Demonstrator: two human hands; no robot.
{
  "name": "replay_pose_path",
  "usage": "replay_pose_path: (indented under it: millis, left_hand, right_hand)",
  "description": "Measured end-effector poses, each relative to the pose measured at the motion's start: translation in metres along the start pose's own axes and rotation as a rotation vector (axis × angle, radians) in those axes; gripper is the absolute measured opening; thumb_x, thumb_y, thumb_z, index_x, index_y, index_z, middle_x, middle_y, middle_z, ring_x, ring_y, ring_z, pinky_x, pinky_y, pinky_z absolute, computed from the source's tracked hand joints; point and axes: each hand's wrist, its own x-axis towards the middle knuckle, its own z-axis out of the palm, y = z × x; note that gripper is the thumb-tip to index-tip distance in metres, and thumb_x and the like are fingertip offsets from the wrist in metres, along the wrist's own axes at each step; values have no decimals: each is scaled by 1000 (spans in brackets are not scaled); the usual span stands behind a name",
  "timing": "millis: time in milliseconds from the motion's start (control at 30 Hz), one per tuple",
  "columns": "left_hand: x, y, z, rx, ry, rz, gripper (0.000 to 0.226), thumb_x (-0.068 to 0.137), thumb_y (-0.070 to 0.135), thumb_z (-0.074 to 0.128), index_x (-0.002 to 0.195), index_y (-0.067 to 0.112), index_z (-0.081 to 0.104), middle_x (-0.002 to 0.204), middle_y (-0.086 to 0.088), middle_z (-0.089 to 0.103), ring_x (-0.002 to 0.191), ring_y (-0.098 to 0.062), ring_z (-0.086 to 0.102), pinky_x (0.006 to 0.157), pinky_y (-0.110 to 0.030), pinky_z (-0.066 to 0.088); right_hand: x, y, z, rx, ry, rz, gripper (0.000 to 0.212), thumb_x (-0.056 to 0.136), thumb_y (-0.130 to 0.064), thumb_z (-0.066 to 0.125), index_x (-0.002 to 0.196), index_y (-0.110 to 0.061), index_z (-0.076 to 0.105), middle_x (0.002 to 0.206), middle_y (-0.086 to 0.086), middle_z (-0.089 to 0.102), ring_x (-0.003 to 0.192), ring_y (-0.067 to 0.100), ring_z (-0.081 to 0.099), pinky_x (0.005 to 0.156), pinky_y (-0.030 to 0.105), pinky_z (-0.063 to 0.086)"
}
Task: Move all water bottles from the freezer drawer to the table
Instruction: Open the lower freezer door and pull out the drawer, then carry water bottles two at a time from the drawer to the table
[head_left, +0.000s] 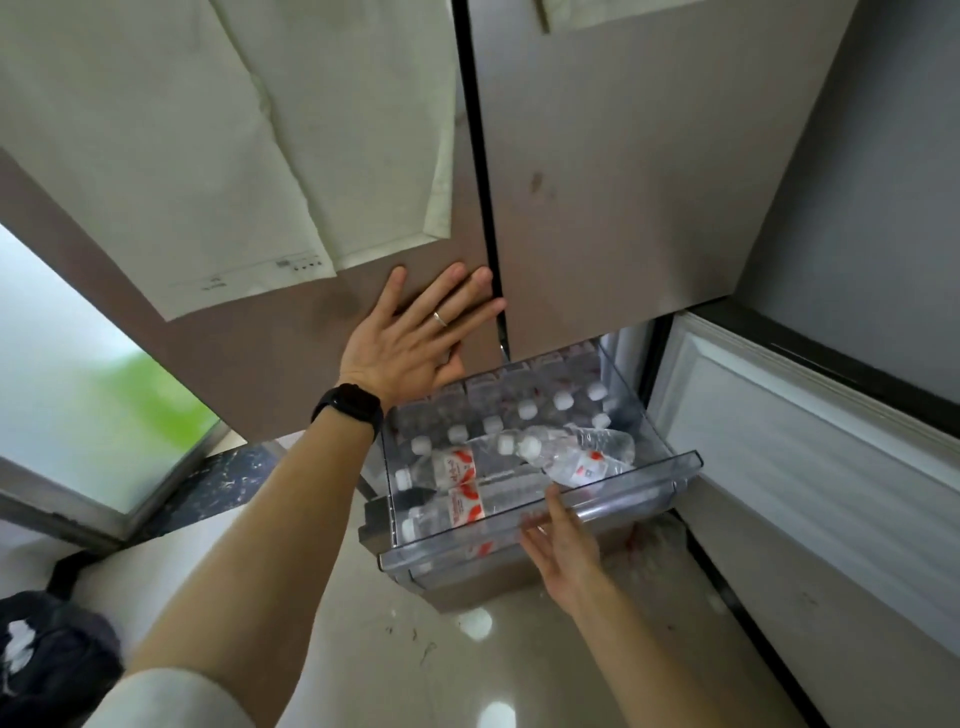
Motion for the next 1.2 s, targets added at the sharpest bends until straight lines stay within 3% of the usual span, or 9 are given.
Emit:
replay_pose_path:
  millis: [233,400,600,800,933,1033,1133,1200]
  left_hand:
    - [1,2,-16,-114,-101,-74,70,97,41,41,161,35,14,169,7,10,155,-15,10,122,-52,-11]
    - [2,2,-21,-168,-181,-86,72,98,40,41,162,35,9,170,7,4,156,-16,3,122,-52,-14]
    - [1,4,-24,-245,-226,-114,75,97,37,43,162,34,6,170,6,1,156,-16,1,121,-52,-16]
    - [0,43,-55,-566,-394,-321,83,88,38,58,161,34,18,170,-5,-4,155,-26,-7,120,-61,-9]
    - [-38,100,-79,-940,-507,-622,62,89,35,55,149,29,43,162,-9,28,149,-30,23,120,-56,19]
    - [-65,136,-75,-1101,-735,-808,50,92,38,54,141,28,51,144,-8,51,129,-31,48,105,-47,42]
    - [-78,159,-62,-1318,-975,-1042,48,94,38,55,140,27,50,129,-6,60,109,-25,58,89,-37,49]
    - [-76,169,-51,-1414,-1052,-1141,49,93,34,57,140,24,49,130,-5,61,105,-21,58,84,-31,46]
  right_hand:
    - [-27,4,-22,-39,19,20,44,82,-34,76,111,-3,66,84,12,75,89,26,75,67,33,61]
    - [-31,-1,-22,-136,7,24,48,83,-42,72,109,-3,65,96,15,76,86,22,75,67,32,61]
    - [-33,-6,-25,-215,-7,13,42,86,-41,70,111,-7,66,94,7,77,91,22,75,71,33,60]
    - [-49,-17,-24,-377,17,22,32,95,-34,65,114,-9,64,101,9,76,93,23,74,78,35,59]
    - [-72,-35,-25,-635,71,-37,25,98,-20,62,117,-4,64,108,12,73,94,23,72,83,34,57]
    - [-79,-62,-19,-696,63,-83,21,94,-9,63,112,1,66,107,20,73,96,30,72,86,36,56]
    - [-65,-91,-7,-860,30,-220,25,90,-4,66,111,8,63,108,32,64,100,43,65,96,50,53]
    - [-47,-104,-1,-1111,8,-384,18,88,-13,71,105,-8,67,102,11,72,94,26,70,85,31,56]
